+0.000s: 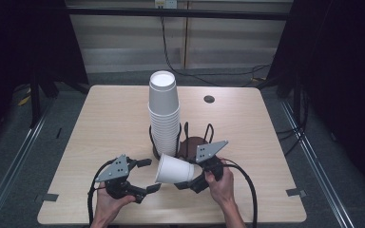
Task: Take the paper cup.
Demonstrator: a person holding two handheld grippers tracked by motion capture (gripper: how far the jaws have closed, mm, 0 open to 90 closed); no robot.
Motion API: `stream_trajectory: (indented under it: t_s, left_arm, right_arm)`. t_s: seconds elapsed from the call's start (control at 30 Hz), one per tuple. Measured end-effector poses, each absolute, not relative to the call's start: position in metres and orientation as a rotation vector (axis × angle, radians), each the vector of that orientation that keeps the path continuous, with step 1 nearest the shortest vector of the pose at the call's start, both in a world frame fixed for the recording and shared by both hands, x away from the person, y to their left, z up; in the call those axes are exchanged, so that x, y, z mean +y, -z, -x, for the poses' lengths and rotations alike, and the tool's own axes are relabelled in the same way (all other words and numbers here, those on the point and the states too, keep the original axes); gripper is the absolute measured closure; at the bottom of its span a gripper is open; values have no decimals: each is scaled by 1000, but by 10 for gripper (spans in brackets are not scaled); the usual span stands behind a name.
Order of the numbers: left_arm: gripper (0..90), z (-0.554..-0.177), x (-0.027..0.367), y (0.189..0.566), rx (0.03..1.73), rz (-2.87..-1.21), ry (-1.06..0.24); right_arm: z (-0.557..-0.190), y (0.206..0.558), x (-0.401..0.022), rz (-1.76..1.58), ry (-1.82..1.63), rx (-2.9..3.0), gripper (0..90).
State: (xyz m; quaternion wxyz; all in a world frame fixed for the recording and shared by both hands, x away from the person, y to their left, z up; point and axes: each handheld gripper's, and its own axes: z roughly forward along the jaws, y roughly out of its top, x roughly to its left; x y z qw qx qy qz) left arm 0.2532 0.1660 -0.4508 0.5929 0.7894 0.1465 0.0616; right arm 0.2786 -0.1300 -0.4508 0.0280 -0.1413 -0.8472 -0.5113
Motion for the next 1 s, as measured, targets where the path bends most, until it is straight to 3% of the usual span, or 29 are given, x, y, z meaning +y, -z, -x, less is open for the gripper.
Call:
stream_trajectory:
  t_s: [0.37,0.7,1.0]
  left_arm:
    - [150,-258,164,458,358,-1818,-123]
    - [41,-263,159,457,344,-1805,-121]
    - [35,-266,152,451,320,-1812,-103]
  right_arm:
    - [-278,453,-126,399,1606,-2578,238]
    - [-278,454,-122,363,1601,-2585,238]
    - [-278,452,-119,344,1610,-2587,237]
